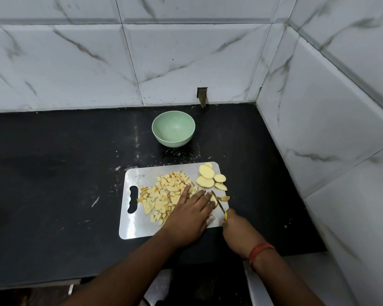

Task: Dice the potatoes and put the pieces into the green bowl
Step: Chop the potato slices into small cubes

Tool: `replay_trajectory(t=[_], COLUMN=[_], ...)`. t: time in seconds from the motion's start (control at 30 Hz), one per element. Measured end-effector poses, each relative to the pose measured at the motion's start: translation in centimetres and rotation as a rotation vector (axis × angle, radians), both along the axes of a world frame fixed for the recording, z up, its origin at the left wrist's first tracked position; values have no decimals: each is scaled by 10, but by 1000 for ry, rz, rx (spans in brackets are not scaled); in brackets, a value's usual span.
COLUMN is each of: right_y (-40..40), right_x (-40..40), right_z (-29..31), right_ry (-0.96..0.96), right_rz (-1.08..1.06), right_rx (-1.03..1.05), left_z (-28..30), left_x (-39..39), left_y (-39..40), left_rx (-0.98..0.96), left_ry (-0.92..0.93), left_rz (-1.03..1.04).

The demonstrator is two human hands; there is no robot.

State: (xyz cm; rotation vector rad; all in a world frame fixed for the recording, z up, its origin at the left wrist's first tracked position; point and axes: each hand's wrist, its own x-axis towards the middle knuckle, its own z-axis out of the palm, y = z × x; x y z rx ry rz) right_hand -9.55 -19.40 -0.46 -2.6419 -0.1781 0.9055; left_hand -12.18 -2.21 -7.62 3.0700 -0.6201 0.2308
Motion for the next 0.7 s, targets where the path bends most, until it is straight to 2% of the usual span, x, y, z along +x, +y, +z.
replay_trajectory(t=[0.4, 0.7], right_y=[8, -3], right_x=[4, -5], right_z=[-13, -18], right_ry=[26, 19], right_rz=[13, 59], right_rx=[-67, -81], left_z=[-1, 4], left_x=[4, 6], left_y=[1, -2], left_rx=[-34, 15], left_ry=[-34, -21], left_rz=[-20, 19])
